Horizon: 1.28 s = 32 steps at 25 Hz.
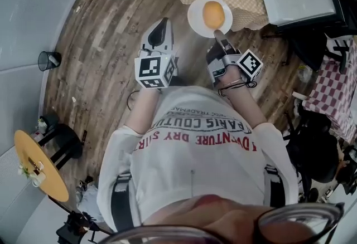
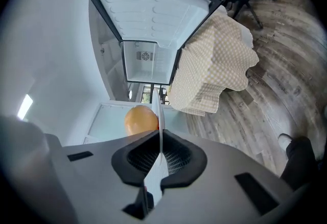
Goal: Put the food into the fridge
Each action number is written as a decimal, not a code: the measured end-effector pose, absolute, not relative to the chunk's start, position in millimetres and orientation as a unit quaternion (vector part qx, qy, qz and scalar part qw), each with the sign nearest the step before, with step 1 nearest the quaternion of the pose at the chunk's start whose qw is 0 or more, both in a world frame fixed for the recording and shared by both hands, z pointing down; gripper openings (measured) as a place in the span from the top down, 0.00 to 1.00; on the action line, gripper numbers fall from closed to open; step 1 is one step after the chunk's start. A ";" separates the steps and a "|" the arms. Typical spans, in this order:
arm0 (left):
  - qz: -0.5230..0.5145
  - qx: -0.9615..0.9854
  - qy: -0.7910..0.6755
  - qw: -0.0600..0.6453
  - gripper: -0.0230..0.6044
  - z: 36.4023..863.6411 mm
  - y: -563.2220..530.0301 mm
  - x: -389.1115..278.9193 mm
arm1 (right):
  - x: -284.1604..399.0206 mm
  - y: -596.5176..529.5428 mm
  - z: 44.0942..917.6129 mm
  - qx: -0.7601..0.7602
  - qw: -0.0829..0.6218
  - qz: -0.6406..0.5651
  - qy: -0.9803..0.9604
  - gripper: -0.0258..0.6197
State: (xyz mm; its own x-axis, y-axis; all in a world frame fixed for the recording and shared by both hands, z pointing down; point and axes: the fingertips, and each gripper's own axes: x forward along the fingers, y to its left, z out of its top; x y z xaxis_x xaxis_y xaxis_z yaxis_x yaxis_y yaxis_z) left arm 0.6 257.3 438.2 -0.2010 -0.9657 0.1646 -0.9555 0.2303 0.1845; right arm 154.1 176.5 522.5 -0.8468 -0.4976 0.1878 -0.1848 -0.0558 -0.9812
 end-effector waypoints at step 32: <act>-0.008 0.657 -0.742 0.136 0.92 444.9 33.8 -159.4 | -5.1 -49.8 517.1 -0.278 0.174 -0.694 0.641 0.91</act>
